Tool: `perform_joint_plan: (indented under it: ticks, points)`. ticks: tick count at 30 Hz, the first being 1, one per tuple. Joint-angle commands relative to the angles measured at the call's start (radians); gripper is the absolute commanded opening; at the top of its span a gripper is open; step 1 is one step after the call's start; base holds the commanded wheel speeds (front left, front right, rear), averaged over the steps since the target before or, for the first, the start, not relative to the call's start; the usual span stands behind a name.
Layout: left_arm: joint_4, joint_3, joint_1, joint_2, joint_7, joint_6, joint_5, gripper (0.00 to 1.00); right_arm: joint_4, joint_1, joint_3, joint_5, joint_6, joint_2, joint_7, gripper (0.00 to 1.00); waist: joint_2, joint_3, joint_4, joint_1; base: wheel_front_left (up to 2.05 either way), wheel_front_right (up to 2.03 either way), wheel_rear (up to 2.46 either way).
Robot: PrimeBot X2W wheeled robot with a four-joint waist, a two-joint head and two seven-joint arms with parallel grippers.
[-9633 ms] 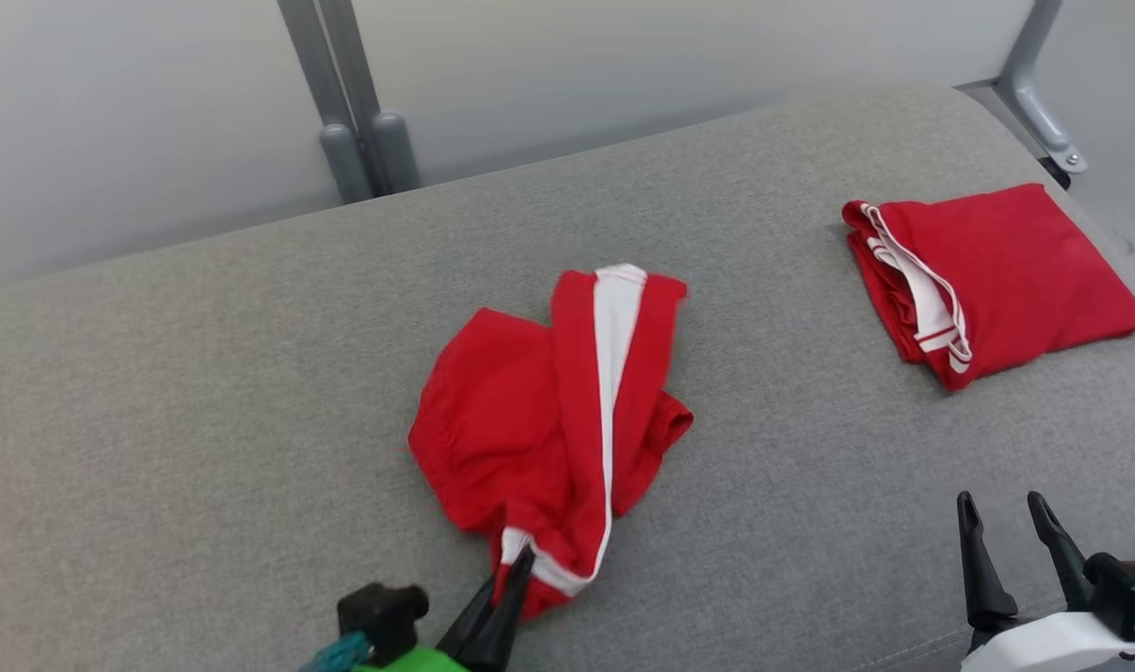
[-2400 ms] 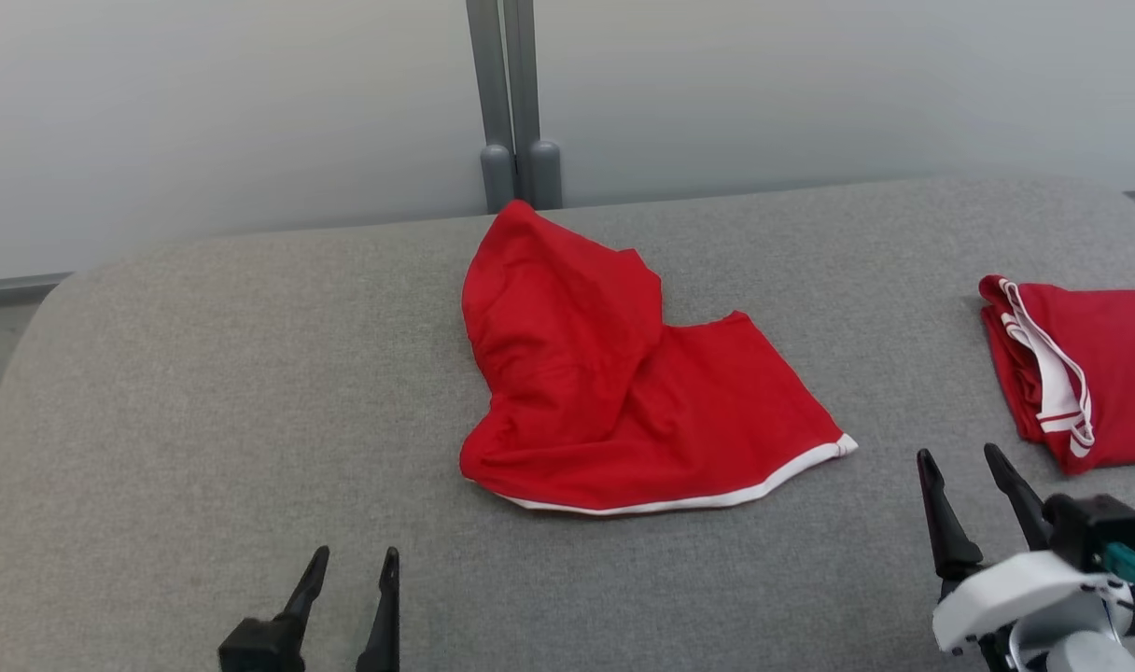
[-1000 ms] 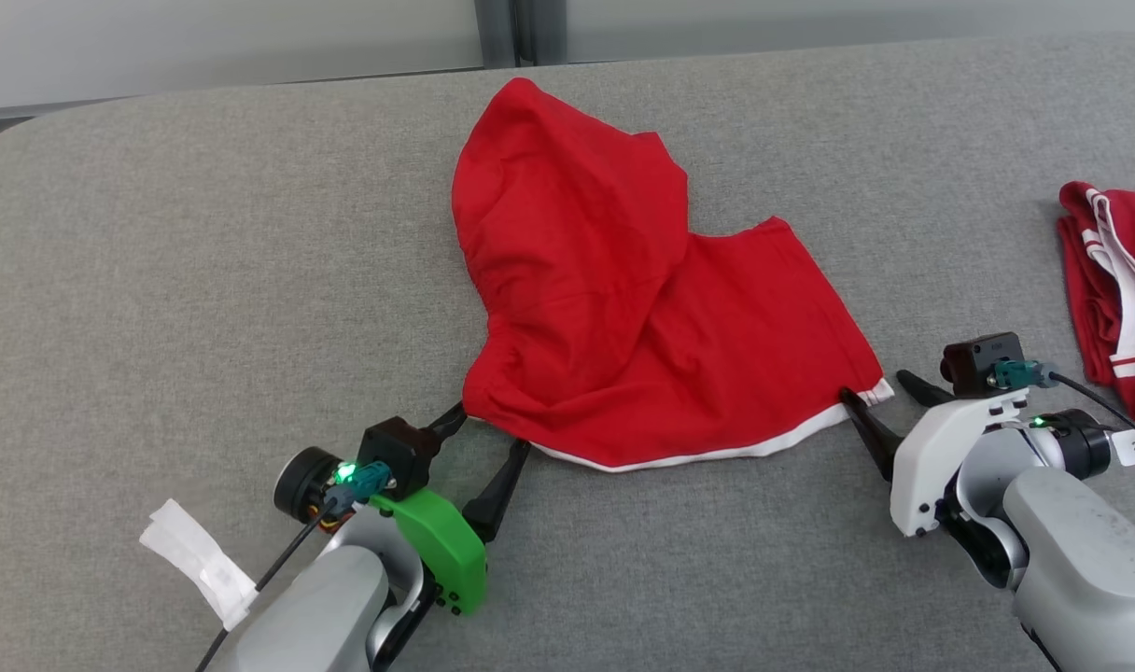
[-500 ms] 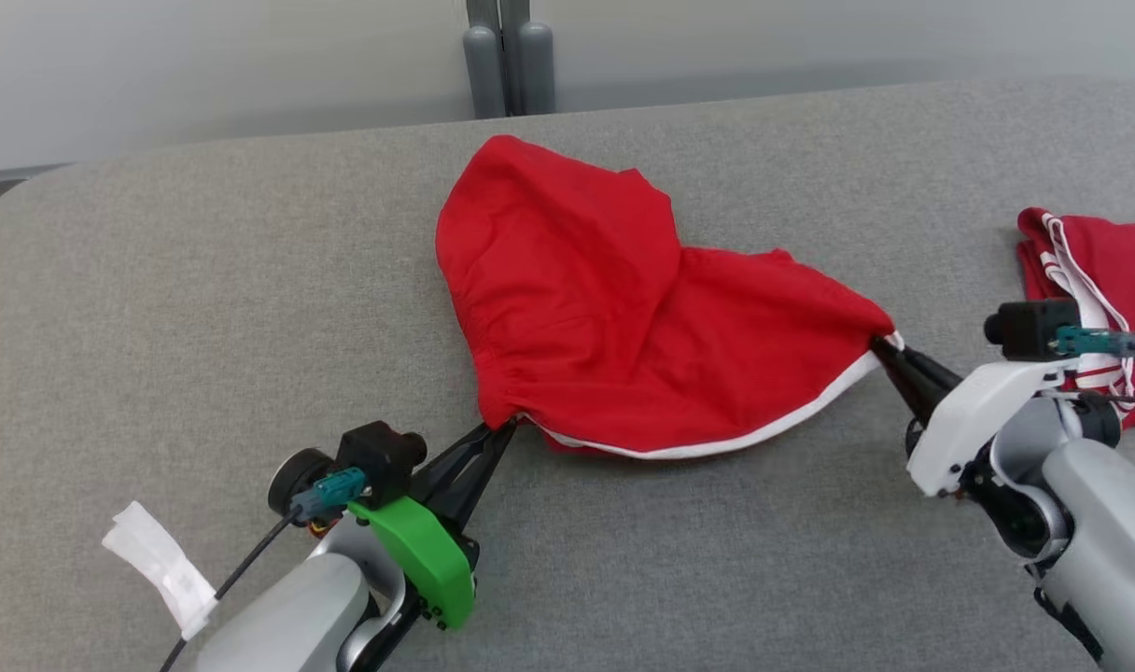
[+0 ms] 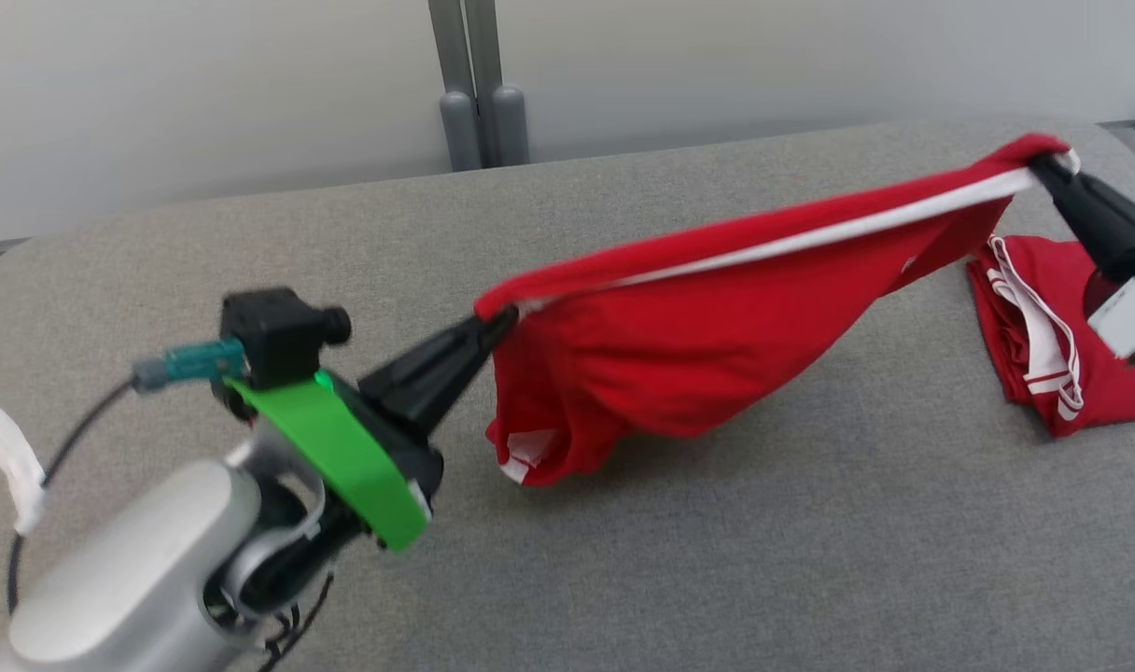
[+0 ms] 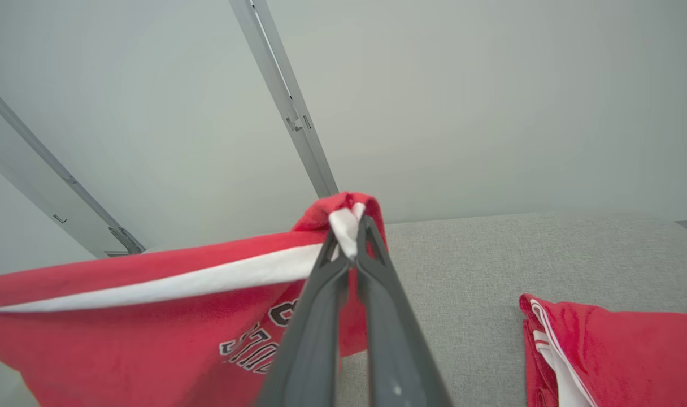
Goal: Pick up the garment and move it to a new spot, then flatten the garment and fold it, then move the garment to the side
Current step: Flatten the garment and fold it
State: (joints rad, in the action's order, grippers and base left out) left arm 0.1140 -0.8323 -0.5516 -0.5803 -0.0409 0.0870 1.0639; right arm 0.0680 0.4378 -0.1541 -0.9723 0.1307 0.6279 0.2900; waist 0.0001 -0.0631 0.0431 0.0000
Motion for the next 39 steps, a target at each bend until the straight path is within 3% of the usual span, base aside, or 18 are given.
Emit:
perform_joint_plan:
  ticks: [1, 5, 11, 16, 20, 24, 29, 33, 39]
  points:
    - [0.010, 0.027, -0.067, -0.003, -0.019, -0.010, 0.009, 0.00, -0.010, 0.049, 0.020, 0.014, 0.000, -0.015, 0.026, 0.00, -0.0001, -0.090, 0.003, 0.0000, 0.00, 0.00, 0.00]
    - [-0.043, 0.082, -0.292, 0.047, -0.081, -0.030, -0.022, 0.00, 0.016, 0.238, 0.062, 0.124, 0.000, -0.058, 0.083, 0.00, -0.0001, -0.217, 0.000, 0.0000, 0.00, 0.00, 0.00]
    - [-0.332, 0.130, -0.672, 0.179, -0.086, -0.037, -0.121, 0.00, 0.213, 0.621, 0.114, 0.308, 0.000, -0.195, 0.083, 0.00, -0.0001, -0.384, 0.002, 0.0000, 0.00, 0.00, 0.00]
    - [-0.613, 0.111, -0.936, 0.267, 0.075, -0.040, -0.298, 0.00, 0.395, 0.886, 0.135, 0.467, 0.000, -0.277, -0.055, 0.00, -0.0001, -0.461, 0.012, 0.0000, 0.00, 0.00, 0.00]
    - [-0.797, 0.077, -0.994, 0.312, 0.220, -0.031, -0.386, 0.00, 0.514, 0.950, 0.102, 0.499, 0.000, -0.343, -0.189, 0.00, -0.0001, -0.477, 0.034, 0.0000, 0.00, 0.00, 0.00]
    - [-0.912, 0.053, -0.924, 0.355, 0.281, 0.008, -0.382, 0.00, 0.582, 0.876, 0.016, 0.458, 0.000, -0.357, -0.272, 0.00, -0.0001, -0.467, 0.040, 0.0000, 0.00, 0.00, 0.00]
    - [-0.946, -0.004, -0.755, 0.357, 0.301, 0.038, -0.367, 0.00, 0.537, 0.688, -0.092, 0.330, 0.000, -0.310, -0.344, 0.00, -0.0001, -0.430, 0.026, 0.0000, 0.00, 0.00, 0.00]
    - [-0.878, -0.059, -0.556, 0.336, 0.306, 0.044, -0.322, 0.00, 0.461, 0.469, -0.146, 0.214, 0.000, -0.239, -0.373, 0.00, -0.0001, -0.384, 0.019, 0.0000, 0.00, 0.00, 0.00]
    - [-0.665, -0.196, -0.216, 0.220, 0.291, 0.044, -0.199, 0.00, 0.370, 0.092, -0.179, 0.103, 0.000, -0.138, -0.386, 0.00, -0.0001, -0.226, 0.011, 0.0000, 0.00, 0.00, 0.00]
